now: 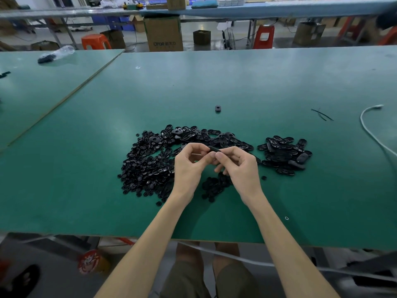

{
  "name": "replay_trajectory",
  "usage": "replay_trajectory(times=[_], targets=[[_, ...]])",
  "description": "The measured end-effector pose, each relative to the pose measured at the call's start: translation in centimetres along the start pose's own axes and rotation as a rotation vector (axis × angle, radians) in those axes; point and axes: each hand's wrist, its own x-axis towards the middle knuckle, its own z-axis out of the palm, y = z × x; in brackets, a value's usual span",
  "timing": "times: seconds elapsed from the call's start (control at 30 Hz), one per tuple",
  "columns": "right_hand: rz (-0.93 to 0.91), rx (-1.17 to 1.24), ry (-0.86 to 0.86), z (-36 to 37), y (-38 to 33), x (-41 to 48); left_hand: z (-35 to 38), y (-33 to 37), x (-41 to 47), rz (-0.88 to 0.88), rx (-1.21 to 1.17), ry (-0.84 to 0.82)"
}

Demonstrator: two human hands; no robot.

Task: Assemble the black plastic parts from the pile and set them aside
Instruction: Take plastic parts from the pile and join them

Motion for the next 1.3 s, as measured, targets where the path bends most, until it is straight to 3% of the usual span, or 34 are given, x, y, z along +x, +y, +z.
replay_trajectory(times=[0.53,0.9,1.3], targets=[[-0.011,0.005,0.008,0.2,0.3,0.0,-0.1,0.5,0.0,-0.039,-0.058,-0.042],[0.019,0.110,0.108,0.2,-0.1,-0.1,-0.3,1.4,-0.3,-0.053,-0.102,-0.218],[0.020,0.101,0.143,0.2,-0.2,-0.1,-0.1,1.3,-0.4,-0.066,-0.097,-0.222]])
